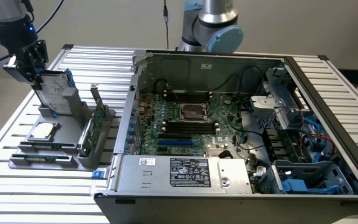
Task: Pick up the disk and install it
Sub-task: 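Pick up the disk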
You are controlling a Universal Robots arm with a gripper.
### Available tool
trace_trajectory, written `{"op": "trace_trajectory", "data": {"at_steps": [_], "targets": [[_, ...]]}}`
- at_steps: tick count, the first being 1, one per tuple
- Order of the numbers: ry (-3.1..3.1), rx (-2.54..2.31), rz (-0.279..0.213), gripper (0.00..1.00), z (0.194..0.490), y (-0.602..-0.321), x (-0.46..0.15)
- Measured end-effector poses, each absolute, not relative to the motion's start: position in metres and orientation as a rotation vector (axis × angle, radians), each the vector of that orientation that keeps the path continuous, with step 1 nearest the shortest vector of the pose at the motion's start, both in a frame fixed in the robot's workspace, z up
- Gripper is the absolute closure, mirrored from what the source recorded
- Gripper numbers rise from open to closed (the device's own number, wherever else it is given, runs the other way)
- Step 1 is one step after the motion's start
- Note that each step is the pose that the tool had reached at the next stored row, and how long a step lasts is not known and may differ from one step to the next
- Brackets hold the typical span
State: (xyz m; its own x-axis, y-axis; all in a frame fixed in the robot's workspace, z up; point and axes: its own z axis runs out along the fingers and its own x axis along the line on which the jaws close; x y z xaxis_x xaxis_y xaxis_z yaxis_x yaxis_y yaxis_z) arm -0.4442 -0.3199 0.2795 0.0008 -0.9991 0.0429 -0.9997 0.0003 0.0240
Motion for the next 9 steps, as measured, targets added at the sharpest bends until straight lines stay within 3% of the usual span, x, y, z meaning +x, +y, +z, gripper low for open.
{"op": "trace_trajectory", "data": {"at_steps": [9], "targets": [[-2.188,2.188,0.021,0.52,0.2781,-0.3142,-0.4441]]}}
